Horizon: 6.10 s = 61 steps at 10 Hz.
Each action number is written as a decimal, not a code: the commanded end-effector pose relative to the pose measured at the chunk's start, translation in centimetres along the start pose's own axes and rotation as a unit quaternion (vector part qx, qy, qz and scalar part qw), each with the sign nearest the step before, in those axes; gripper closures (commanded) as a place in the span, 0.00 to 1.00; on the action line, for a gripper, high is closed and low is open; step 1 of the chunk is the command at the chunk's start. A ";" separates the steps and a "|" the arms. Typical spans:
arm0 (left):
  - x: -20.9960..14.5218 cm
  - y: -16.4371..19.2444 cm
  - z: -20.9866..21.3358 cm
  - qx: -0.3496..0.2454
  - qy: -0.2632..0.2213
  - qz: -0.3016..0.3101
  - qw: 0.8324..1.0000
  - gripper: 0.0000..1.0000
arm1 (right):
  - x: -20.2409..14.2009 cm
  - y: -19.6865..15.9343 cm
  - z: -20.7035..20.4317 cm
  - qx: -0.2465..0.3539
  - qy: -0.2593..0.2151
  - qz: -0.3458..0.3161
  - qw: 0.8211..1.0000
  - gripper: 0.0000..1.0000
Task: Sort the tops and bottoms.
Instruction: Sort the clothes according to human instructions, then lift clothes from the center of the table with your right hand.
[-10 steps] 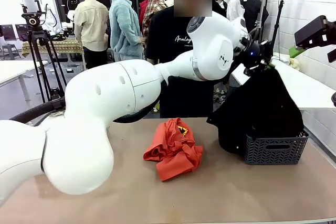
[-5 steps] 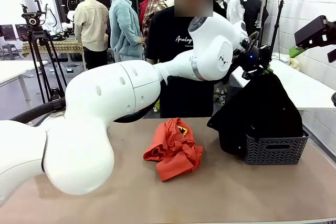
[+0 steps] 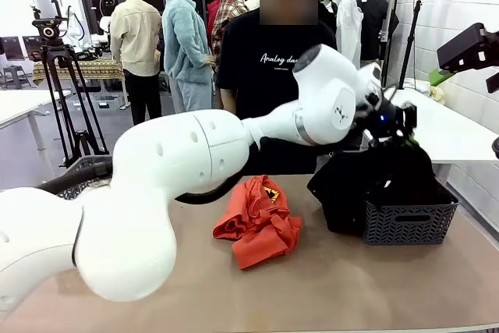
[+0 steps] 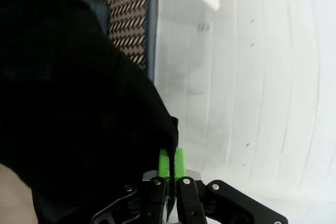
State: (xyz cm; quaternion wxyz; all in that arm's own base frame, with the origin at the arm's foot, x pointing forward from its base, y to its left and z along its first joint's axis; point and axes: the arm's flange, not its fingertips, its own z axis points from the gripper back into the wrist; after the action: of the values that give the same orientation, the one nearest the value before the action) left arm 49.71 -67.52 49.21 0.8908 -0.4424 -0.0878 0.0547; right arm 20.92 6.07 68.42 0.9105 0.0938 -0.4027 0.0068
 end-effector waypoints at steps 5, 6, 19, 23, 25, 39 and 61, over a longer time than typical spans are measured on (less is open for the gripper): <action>4.2 -0.7 -10.6 0.130 0.035 -0.030 0.990 1.00 | 0.0 -0.1 -0.1 0.001 0.006 0.003 1.000 0.00; 4.4 -0.2 -11.4 0.138 0.037 -0.030 0.989 1.00 | 0.0 -0.1 -0.1 0.001 0.006 0.003 1.000 0.00; 6.5 -2.5 -11.3 0.091 0.003 -0.051 0.995 0.00 | 0.0 -0.1 -0.1 0.001 0.006 0.003 1.000 0.00; 7.2 -5.0 -8.8 0.069 -0.021 -0.044 0.996 0.00 | 0.0 -0.1 -0.1 0.001 0.006 0.003 1.000 0.00; 1.4 3.0 -1.5 0.065 -0.007 -0.042 0.997 0.00 | 0.0 -0.1 -0.1 0.001 0.006 0.003 1.000 0.00; 1.3 3.0 -1.6 0.065 -0.006 -0.042 0.997 0.00 | 0.0 -0.1 -0.1 0.001 0.006 0.003 1.000 0.00; 9.5 3.7 31.7 0.234 -0.021 -0.210 0.949 0.00 | 0.0 -0.1 -0.1 0.001 0.006 0.003 1.000 0.00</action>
State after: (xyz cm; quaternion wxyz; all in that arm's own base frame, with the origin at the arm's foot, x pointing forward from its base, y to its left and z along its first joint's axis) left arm 57.21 -44.47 68.64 0.9591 -0.2224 -0.1569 -0.0780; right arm 20.90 6.07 68.42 0.9105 0.0937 -0.4028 0.0067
